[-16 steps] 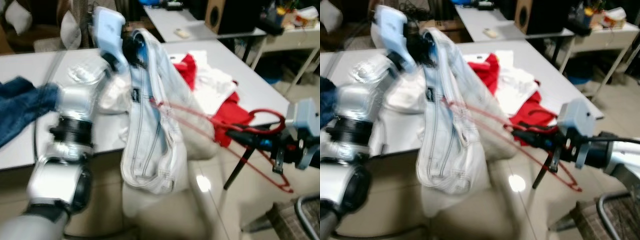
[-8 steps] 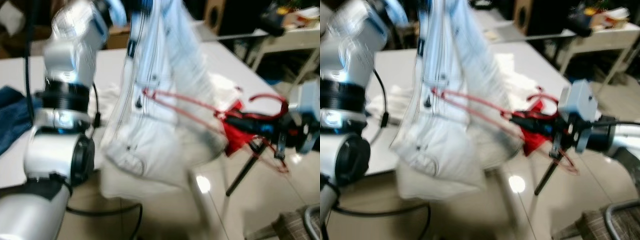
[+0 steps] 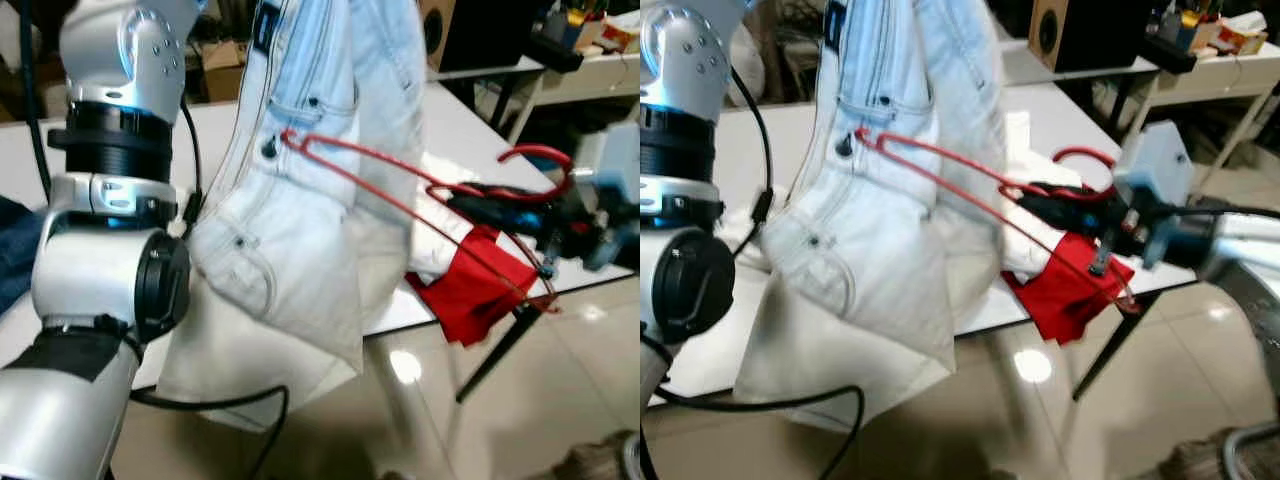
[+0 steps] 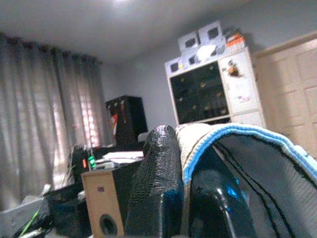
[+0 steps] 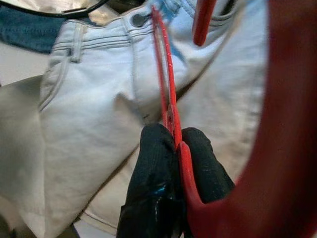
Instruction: Hang hanger
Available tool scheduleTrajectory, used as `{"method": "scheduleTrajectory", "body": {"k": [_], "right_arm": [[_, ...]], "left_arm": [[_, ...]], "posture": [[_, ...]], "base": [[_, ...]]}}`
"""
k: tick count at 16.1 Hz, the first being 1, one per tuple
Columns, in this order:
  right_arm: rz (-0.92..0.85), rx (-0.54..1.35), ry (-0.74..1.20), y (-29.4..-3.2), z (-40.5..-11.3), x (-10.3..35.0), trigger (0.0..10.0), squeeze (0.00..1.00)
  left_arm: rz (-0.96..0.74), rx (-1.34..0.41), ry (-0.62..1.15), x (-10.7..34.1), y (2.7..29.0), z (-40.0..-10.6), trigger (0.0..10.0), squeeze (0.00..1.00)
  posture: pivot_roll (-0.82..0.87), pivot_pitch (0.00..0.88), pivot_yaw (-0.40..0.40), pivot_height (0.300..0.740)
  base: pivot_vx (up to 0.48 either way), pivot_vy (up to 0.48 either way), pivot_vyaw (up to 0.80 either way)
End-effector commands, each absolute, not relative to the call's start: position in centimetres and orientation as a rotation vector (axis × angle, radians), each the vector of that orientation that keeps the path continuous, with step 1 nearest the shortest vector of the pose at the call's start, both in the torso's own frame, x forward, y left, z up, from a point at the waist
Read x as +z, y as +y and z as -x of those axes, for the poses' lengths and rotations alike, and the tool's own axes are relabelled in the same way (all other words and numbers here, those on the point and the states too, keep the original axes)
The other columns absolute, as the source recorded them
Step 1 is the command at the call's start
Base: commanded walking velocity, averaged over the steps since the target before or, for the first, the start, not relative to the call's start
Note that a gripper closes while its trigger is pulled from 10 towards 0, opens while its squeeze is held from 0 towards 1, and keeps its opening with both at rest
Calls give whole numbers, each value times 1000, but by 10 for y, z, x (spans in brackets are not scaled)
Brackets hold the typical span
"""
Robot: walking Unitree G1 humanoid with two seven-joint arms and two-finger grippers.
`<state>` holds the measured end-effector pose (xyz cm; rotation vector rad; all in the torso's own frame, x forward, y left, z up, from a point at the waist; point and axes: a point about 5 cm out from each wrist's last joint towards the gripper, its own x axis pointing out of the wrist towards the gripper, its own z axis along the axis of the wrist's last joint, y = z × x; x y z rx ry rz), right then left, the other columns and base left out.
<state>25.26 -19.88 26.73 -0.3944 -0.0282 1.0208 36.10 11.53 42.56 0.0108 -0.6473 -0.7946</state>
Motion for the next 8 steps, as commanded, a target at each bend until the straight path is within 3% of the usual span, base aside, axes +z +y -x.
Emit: {"method": "scheduleTrajectory", "body": {"k": [1,5,8], "right_arm": [[410,1026,1,-196,-257,261,10000,0],[529,865,50,-191,-307,240,10000,0],[627,698,-37,-192,-350,267,10000,0]], "left_arm": [[-27,-816,-675,430,115,-354,10000,0],[-22,-945,-624,402,102,-343,10000,0],[-13,-976,-710,413,103,-333,10000,0]], "posture": [[-130,0,-9,740],[-124,0,-8,740],[-124,0,-2,740]], "base": [[0,0,0],[0,0,0],[0,0,0]]}}
